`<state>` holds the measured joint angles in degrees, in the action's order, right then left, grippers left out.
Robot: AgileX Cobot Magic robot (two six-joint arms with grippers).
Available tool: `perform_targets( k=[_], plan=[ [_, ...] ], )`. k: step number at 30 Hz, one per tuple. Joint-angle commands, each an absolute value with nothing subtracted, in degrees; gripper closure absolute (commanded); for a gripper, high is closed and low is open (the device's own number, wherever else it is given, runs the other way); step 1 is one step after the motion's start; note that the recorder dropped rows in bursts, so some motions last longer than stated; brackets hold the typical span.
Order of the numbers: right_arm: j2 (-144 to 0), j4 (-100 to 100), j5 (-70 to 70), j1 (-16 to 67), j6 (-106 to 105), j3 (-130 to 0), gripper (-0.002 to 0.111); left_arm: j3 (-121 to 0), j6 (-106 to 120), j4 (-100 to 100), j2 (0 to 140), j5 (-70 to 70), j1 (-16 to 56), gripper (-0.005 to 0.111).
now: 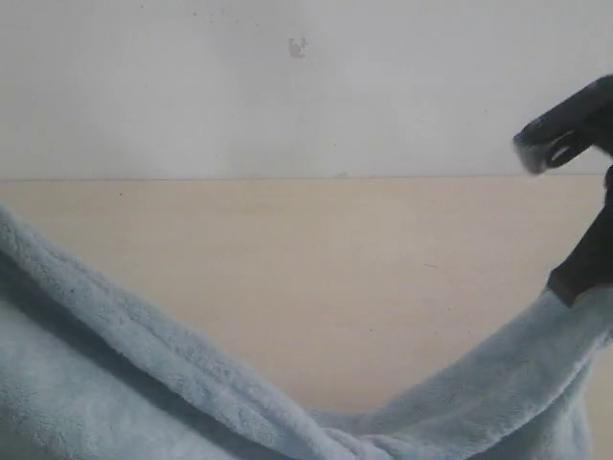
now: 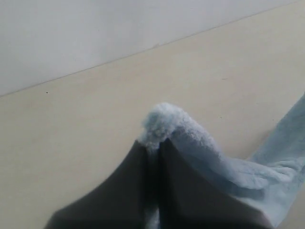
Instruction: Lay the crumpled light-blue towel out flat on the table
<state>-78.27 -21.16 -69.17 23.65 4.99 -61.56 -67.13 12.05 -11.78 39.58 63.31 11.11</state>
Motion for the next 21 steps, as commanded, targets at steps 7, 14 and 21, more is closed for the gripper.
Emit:
perform_targets(
  k=[7, 14, 21],
  plan=[
    [-92.44, -8.25, -51.27, 16.44, -3.39, -62.64, 0.087, -67.04, 11.18, -11.51, 39.36, 63.5, 11.35, 0.103],
    [-91.86, -3.47, -50.22, 16.22, -4.53, -65.75, 0.024, -67.04, 11.18, -11.51, 39.36, 63.93, 11.35, 0.103],
    [-86.33, -1.32, -56.24, 16.22, -9.81, -65.55, 0.042, -66.02, 10.76, -11.62, 39.36, 64.56, 11.35, 0.103]
  ],
)
